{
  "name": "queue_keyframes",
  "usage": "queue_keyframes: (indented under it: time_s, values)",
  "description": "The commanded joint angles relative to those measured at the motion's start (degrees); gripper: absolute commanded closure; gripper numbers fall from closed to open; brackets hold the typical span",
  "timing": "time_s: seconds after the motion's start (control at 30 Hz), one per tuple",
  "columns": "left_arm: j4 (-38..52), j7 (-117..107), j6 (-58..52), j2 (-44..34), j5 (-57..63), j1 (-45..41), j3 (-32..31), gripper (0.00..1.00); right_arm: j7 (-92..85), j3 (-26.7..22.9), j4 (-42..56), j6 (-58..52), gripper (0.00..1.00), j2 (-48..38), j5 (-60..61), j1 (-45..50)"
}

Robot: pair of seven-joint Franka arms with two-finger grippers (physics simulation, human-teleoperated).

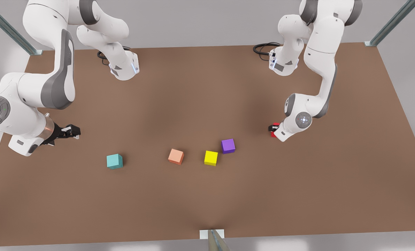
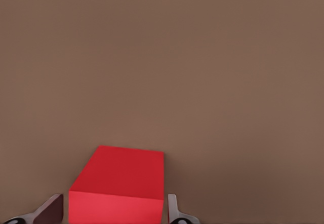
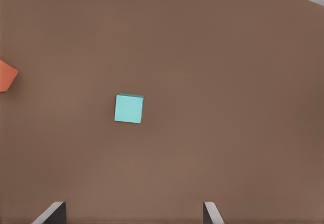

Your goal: Pick up red wooden cube and pass to hand red wooden cube and place in blue wooden cube

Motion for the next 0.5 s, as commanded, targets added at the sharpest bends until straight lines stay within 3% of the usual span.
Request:
queue_keyframes:
  time_s: [0.0, 0.13, 0.2, 0.23, 0.47]
  values:
    - [0.0, -0.4, 1.6, 1.2, 0.1, 0.0, 0.0, 0.00, 0.6, 0.0, 0.0, -0.2, 0.00, -0.1, 0.1, 0.1]
    - [0.0, -0.4, 2.4, 2.2, 0.1, -0.5, 0.0, 0.00, 1.6, 0.1, 0.0, -0.2, 0.00, -0.1, 0.1, 0.1]
    - [0.1, -0.5, 2.5, 2.2, 0.1, -0.5, 0.0, 0.35, 1.4, 0.1, 0.0, -0.2, 0.00, -0.1, 0.1, 0.1]
    - [0.2, -0.5, 2.1, 1.5, 0.1, -0.6, 0.0, 0.41, 1.4, 0.1, 0.0, -0.2, 0.00, -0.1, 0.1, 0.1]
    - [2.3, -0.9, 2.0, 0.2, -1.2, 0.0, -1.4, 0.41, 1.0, 0.1, 0.0, -0.2, 0.00, -0.1, 0.0, 0.0]
